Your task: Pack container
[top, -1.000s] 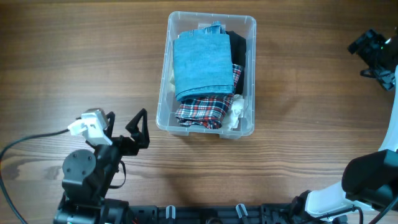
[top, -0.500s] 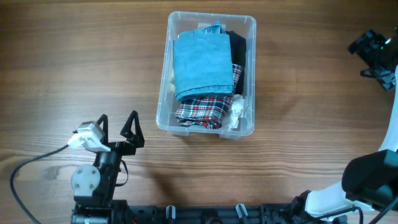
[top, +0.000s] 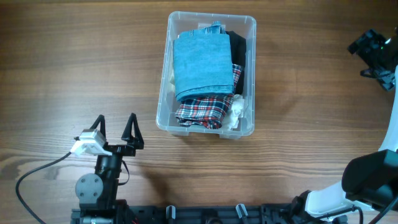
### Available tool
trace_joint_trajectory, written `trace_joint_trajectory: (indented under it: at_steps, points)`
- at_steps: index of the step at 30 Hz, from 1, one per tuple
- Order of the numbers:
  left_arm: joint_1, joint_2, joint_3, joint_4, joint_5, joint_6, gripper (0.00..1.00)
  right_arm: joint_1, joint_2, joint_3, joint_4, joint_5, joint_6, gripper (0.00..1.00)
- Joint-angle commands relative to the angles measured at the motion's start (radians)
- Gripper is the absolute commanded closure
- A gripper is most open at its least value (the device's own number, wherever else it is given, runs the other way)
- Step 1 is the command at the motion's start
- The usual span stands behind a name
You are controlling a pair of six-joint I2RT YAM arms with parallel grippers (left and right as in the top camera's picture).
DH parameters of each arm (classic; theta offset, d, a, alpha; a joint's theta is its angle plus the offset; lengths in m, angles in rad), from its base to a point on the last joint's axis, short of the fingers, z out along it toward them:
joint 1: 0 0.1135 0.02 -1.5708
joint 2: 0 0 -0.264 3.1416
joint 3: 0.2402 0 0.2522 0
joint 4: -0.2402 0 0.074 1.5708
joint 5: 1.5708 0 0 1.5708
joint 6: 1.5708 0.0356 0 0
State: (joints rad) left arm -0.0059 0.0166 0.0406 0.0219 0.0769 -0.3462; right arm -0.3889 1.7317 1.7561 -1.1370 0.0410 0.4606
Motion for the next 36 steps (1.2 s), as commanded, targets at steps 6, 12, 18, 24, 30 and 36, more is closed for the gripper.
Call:
trace_joint_trajectory:
  at_steps: [6, 12, 18, 24, 30, 36]
  points:
    - [0.009, -0.014, -0.035, 0.042, 0.005, 0.103, 0.0, 0.002, 0.007, -0.004, 0.003, -0.009, 0.013, 0.0]
    - [0.009, -0.014, -0.035, -0.047, 0.006, 0.104, 0.0, 0.002, 0.007, -0.004, 0.003, -0.009, 0.013, 0.0]
    - [0.009, -0.014, -0.035, -0.094, -0.011, 0.105, 0.0, 0.002, 0.007, -0.004, 0.004, -0.009, 0.013, 0.0]
    - [0.009, -0.014, -0.035, -0.094, -0.025, 0.104, 0.0, 0.002, 0.007, -0.004, 0.003, -0.009, 0.013, 0.0]
    - [0.009, -0.014, -0.035, -0.094, -0.025, 0.104, 0.0, 0.002, 0.007, -0.004, 0.003, -0.009, 0.013, 0.0]
    - [0.009, -0.014, -0.035, -0.094, -0.025, 0.104, 0.0, 0.002, 0.007, -0.004, 0.003, -0.009, 0.013, 0.0]
